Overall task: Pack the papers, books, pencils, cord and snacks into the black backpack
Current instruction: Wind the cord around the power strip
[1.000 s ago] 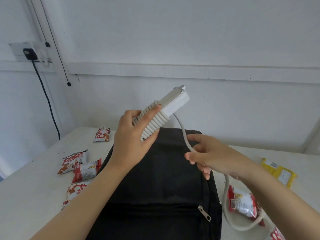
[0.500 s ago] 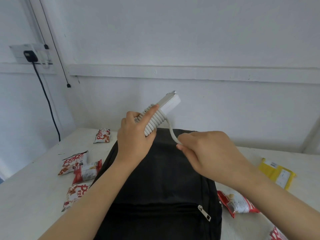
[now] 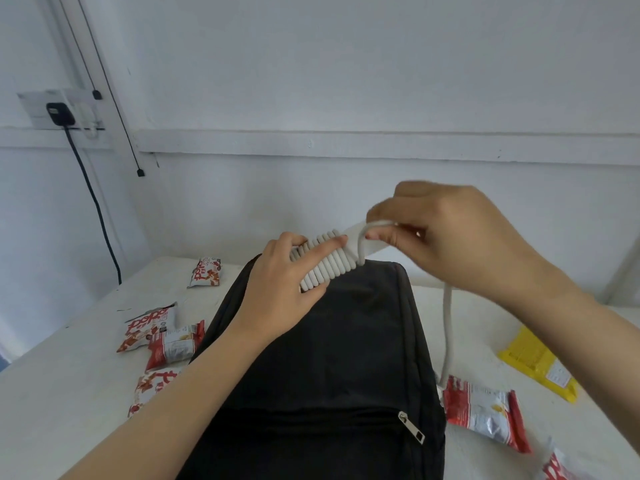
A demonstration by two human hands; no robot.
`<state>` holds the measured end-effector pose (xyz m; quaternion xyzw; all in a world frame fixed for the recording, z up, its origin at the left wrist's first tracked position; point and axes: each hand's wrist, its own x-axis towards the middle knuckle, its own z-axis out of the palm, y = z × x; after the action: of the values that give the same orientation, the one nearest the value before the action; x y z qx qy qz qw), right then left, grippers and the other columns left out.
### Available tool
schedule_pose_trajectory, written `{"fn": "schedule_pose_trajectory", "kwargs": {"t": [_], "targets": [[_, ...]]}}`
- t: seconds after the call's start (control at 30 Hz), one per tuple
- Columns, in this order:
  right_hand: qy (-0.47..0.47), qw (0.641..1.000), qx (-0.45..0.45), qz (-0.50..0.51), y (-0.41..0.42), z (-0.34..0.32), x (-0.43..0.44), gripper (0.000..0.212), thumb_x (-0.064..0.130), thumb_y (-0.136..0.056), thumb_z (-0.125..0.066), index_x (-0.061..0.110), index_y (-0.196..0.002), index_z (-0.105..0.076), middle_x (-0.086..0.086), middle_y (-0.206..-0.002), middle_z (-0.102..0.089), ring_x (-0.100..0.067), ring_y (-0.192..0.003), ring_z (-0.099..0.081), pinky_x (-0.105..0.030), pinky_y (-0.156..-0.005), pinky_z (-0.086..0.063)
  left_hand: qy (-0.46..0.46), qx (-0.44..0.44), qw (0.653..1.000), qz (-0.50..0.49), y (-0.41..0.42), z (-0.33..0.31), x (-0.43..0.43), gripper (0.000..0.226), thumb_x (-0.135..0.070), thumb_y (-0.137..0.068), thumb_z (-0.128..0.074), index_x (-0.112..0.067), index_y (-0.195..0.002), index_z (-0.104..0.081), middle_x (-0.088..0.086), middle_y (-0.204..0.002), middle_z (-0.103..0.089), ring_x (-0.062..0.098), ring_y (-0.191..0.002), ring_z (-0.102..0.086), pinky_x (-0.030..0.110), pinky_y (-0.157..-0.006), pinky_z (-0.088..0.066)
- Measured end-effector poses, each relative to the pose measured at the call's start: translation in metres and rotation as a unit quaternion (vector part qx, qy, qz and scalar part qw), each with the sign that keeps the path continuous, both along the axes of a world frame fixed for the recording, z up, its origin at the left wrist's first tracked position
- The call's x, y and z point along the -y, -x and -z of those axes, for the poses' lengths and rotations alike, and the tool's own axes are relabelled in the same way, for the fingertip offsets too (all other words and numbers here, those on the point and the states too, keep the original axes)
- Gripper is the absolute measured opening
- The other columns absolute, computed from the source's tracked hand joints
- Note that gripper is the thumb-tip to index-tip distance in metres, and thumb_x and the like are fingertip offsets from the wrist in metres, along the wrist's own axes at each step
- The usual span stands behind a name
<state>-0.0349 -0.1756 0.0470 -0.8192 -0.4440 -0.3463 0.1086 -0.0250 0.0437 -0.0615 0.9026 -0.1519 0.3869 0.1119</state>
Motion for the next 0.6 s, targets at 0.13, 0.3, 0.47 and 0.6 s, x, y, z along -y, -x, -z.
{"fn": "schedule_pose_trajectory", "kwargs": {"t": [0.13, 0.3, 0.47, 0.6], "targets": [[-0.074, 0.993, -0.093, -0.027, -0.018, -0.023, 0.001, 0.012, 0.032, -0.081, -0.069, 0.022, -0.085, -0.074, 0.006, -0.072, -0.063, -0.006, -0.062, -0.055, -0.024, -0.060, -0.043, -0.027, 0.001, 0.996, 0.086, 0.007, -0.002, -0.004, 0.060, -0.040, -0.082, -0.060, -0.042, -0.136, -0.035, 0.003, -0.111, -0.049, 0.015, -0.101, -0.047, 0.027, -0.080, -0.046], [-0.140, 0.944, -0.287, -0.085, -0.037, -0.041, 0.004, 0.030, 0.028, -0.067, -0.080, 0.012, -0.086, -0.062, -0.011, -0.067, -0.060, -0.004, -0.051, -0.044, -0.014, -0.053, -0.035, 0.003, 0.019, 0.984, 0.175, 0.023, -0.004, -0.002, 0.063, -0.036, -0.081, -0.064, -0.041, -0.137, -0.034, -0.001, -0.117, -0.044, 0.013, -0.108, -0.046, 0.025, -0.088, -0.046], [-0.180, 0.849, -0.484, -0.107, -0.051, -0.024, 0.001, 0.047, 0.042, -0.057, -0.075, 0.015, -0.087, -0.052, -0.003, -0.052, -0.039, -0.010, -0.042, -0.033, -0.017, -0.041, -0.032, 0.097, 0.032, 0.965, 0.242, 0.040, 0.004, 0.011, 0.064, -0.030, -0.080, -0.070, -0.033, -0.136, -0.037, 0.001, -0.121, -0.044, 0.017, -0.113, -0.049, 0.030, -0.091, -0.049], [-0.213, 0.784, -0.570, -0.125, -0.052, 0.017, -0.004, 0.021, 0.022, -0.080, -0.073, 0.011, -0.086, -0.056, 0.005, -0.058, -0.058, -0.014, -0.050, -0.051, -0.020, -0.041, -0.042, 0.162, 0.046, 0.958, 0.232, 0.044, 0.011, 0.018, 0.066, -0.028, -0.079, -0.071, -0.031, -0.135, -0.037, 0.001, -0.119, -0.044, 0.013, -0.111, -0.049, 0.021, -0.089, -0.047]]}}
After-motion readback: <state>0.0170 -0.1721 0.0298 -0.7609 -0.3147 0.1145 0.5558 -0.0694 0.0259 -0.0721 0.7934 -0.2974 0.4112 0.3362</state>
